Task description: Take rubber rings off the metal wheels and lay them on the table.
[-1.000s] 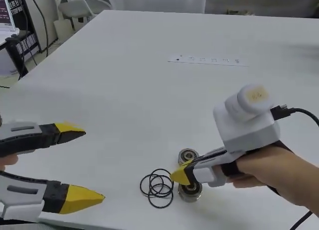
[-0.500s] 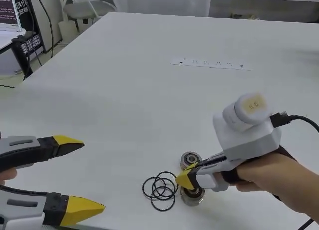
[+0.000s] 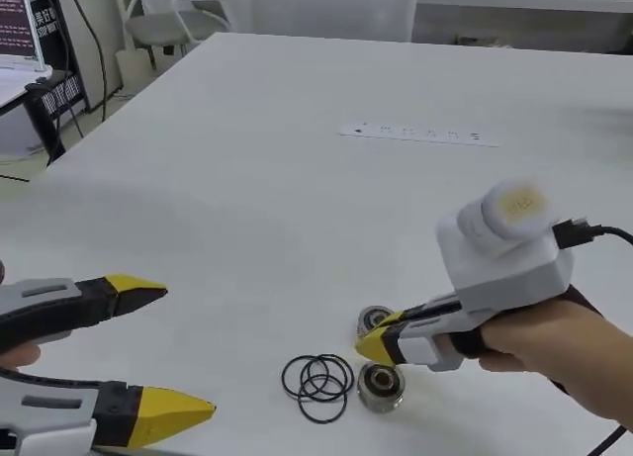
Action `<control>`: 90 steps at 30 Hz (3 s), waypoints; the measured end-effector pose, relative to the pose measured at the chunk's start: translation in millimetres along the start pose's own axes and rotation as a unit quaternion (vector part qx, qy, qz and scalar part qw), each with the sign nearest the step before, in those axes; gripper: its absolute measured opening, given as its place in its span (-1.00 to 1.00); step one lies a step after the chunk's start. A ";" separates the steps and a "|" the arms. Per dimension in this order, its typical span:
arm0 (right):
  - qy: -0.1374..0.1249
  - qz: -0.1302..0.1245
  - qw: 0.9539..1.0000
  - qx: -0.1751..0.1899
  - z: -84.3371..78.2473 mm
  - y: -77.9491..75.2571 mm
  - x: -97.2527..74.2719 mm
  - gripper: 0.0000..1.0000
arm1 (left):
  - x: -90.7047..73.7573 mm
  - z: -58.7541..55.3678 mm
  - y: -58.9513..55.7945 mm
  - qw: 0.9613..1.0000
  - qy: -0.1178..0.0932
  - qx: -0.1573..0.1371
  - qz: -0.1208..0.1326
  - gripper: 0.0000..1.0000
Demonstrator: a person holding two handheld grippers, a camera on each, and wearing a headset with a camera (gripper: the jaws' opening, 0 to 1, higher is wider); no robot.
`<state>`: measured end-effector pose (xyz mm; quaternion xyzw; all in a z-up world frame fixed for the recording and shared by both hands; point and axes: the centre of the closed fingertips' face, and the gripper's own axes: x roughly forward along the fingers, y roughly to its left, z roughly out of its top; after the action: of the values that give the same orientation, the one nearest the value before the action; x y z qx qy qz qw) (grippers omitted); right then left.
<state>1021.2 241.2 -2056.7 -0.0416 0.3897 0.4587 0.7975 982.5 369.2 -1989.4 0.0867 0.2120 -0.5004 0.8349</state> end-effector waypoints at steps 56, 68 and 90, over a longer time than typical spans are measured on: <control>-0.100 -0.065 0.992 -0.042 -44.0 10.7 -95.7 0.86 | 2.1 -9.6 2.7 0.999 0.010 -0.037 -0.001 0.97; -0.084 -0.074 0.993 -0.029 -66.3 13.1 -96.2 0.98 | 1.7 -11.9 2.4 0.999 0.018 -0.040 0.007 0.99; -0.047 -0.087 0.995 -0.023 -92.3 17.5 -91.0 0.94 | 0.9 -25.6 6.7 0.997 0.053 -0.053 0.030 0.99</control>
<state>928.9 148.5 -2055.6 -0.0723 0.3362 0.3981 0.8505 981.8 380.9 -2013.1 0.0748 0.2792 -0.4583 0.8405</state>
